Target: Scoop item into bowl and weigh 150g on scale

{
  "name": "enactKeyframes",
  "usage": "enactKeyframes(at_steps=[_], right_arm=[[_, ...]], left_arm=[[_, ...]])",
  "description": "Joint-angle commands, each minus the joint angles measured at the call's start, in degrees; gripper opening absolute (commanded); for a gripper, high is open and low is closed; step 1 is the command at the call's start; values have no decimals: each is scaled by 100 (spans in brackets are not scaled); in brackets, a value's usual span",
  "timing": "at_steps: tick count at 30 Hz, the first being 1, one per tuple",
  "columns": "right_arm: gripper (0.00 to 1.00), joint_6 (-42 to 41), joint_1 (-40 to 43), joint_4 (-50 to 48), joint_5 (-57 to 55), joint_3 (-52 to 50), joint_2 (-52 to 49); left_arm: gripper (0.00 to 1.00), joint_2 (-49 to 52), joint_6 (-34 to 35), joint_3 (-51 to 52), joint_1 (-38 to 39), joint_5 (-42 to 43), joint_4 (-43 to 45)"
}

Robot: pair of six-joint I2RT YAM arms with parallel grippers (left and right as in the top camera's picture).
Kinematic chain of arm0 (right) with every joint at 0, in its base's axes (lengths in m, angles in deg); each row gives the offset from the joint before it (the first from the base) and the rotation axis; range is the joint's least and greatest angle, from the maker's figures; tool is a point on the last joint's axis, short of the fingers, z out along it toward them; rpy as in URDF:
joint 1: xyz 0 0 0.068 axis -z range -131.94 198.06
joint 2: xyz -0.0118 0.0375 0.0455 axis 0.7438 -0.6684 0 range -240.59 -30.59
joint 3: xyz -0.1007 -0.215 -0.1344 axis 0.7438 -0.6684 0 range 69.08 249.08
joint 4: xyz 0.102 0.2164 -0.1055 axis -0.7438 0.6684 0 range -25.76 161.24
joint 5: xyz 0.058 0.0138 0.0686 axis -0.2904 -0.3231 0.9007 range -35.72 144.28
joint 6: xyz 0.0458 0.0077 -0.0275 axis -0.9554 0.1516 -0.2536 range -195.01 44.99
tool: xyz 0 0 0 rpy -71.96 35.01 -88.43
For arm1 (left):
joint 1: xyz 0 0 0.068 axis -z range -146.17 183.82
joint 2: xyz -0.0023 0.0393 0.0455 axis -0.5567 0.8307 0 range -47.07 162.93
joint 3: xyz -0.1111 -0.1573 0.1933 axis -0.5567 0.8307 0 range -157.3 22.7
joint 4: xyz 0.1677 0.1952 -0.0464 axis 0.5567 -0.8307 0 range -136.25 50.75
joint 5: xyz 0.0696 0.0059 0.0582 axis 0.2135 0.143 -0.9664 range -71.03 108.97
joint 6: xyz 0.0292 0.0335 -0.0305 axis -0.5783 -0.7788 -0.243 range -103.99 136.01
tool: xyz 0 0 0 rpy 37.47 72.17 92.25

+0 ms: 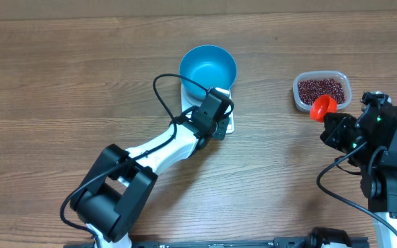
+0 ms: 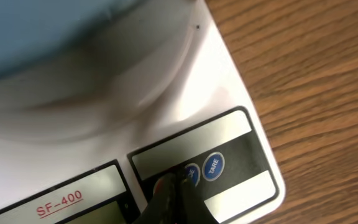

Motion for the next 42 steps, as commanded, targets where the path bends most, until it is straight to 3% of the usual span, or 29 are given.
enactKeyframes(at_steps=[1,7,42], right_arm=[[4,-39,28,7,-39,201,0],[4,-37,28,66,-39,201,0],[4,-37,28,149,-42,201,0]], left_arm=[[4,114,-85,-20,15,24,39],[4,142,-39,-20,15,-278,24],[4,306,39,-122,4,-267,-177]])
